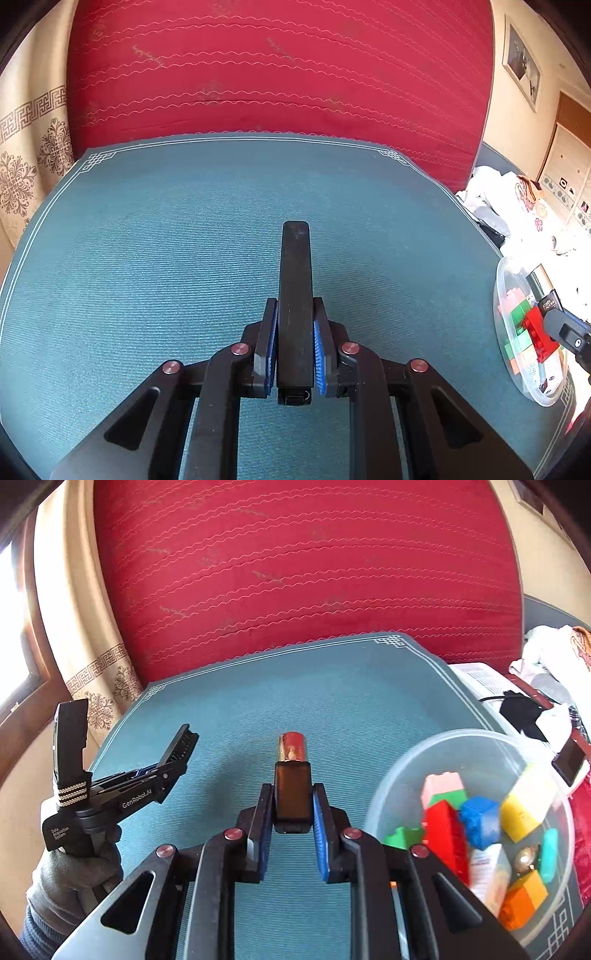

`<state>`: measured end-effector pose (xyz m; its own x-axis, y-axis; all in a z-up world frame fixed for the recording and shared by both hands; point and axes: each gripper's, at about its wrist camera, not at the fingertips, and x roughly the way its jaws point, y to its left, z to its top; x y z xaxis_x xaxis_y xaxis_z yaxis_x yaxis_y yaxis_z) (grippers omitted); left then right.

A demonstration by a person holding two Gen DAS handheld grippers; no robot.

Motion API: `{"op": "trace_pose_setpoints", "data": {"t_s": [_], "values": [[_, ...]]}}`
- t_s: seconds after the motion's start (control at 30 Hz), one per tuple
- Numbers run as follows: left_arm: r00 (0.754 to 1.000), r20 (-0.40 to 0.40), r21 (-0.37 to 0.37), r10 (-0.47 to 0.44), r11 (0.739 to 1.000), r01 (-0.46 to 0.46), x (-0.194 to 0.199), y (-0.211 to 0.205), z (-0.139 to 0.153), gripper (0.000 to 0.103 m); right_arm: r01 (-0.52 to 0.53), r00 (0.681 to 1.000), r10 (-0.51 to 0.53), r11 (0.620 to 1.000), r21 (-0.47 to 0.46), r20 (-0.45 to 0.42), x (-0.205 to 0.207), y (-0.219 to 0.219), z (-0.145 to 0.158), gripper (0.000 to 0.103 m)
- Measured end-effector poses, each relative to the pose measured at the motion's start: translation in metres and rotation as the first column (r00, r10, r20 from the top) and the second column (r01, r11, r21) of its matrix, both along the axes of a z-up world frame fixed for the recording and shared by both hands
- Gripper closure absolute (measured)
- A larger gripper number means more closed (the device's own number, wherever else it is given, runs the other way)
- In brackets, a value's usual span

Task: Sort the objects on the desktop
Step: 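Lift and carry the black comb and brown tube over the bowl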

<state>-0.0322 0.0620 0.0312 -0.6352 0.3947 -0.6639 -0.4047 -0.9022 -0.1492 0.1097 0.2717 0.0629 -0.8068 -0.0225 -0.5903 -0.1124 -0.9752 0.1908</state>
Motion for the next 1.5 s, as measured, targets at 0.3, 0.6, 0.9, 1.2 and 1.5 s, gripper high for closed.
{"op": "trace_pose_setpoints", "data": {"t_s": [0.3,0.6,0.9,1.2,1.5], "values": [[0.996,0.021,0.032,-0.091,0.995,0.090,0.030,0.025,0.004,0.085,0.106,0.994,-0.107,0.994,0.031,0.022,0.026,0.046,-0.004,0.081],[0.985,0.008,0.030,-0.173,0.985,0.173,0.058,0.061,0.015,0.085,0.196,0.981,-0.196,0.980,0.028,0.004,0.054,0.087,-0.006,0.081],[0.964,-0.018,0.020,-0.266,0.964,0.266,0.080,0.111,0.029,0.085,0.223,0.974,-0.223,0.975,0.005,0.030,0.069,0.113,-0.022,0.081],[0.940,-0.018,0.016,-0.340,0.940,0.340,0.097,0.150,0.037,0.085,0.198,0.980,-0.198,0.980,0.005,0.029,0.071,0.121,-0.027,0.081],[0.921,-0.018,0.002,-0.390,0.921,0.390,0.103,0.184,0.039,0.085,0.176,0.984,-0.176,0.984,-0.011,0.036,0.069,0.124,-0.034,0.081]]}}
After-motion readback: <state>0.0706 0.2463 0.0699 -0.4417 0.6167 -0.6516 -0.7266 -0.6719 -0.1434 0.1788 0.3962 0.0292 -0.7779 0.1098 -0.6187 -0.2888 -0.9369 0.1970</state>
